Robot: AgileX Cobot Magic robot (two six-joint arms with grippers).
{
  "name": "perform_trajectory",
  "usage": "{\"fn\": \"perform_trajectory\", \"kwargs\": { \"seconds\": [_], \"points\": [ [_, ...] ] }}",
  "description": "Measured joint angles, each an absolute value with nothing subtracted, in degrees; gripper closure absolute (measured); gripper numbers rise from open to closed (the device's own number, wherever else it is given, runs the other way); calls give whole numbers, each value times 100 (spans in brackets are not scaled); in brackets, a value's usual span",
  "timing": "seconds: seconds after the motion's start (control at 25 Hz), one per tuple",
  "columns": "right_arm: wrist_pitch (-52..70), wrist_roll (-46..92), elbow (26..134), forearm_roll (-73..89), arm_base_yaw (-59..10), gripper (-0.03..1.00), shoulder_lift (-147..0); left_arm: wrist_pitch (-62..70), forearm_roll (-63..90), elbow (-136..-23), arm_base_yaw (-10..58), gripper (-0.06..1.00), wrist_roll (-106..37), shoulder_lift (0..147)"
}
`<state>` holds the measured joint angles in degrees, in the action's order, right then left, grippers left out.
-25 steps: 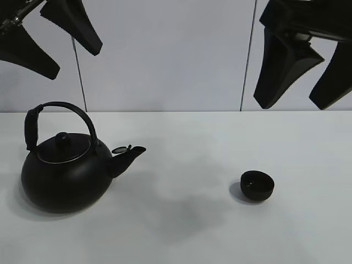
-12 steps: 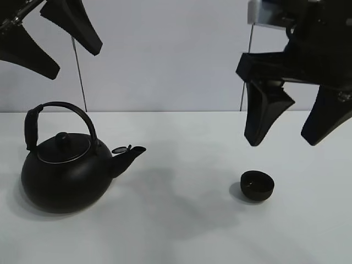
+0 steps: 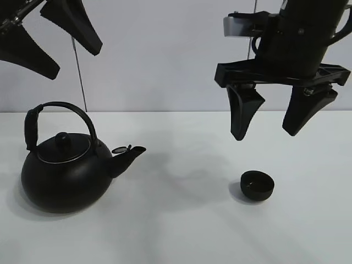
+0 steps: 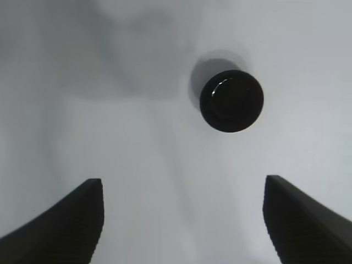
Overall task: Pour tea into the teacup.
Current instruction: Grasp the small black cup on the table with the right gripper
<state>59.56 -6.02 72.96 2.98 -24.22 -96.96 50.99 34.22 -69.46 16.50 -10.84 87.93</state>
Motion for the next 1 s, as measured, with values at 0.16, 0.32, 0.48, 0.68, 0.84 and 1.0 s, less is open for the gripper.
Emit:
{"fn": "perform_trajectory", "kwargs": {
  "seconds": [0.16, 0.32, 0.48, 0.68, 0.84, 1.0],
  "points": [
    [6046, -611, 7528, 62, -2422, 42, -10071, 5099, 3422, -6946, 1650, 41, -1084, 8793],
    [5737, -442, 7575, 125, -2422, 39, -10256, 5099, 3422, -6946, 1650, 41, -1084, 8793],
    [5586, -392, 7593, 138, -2422, 37, -10474, 5099, 3422, -6946, 1650, 41, -1084, 8793],
    [5566, -385, 7593, 155, -2422, 37, -10822, 5099, 3422, -6946, 1650, 41, -1084, 8793],
    [5554, -469, 7593, 259, -2402, 37, -11026, 5099, 3422, -6946, 1650, 41, -1084, 8793],
    [5554, -469, 7593, 293, -2244, 37, -11088, 5094, 3422, -6946, 1650, 41, -1084, 8793]
  ]
}}
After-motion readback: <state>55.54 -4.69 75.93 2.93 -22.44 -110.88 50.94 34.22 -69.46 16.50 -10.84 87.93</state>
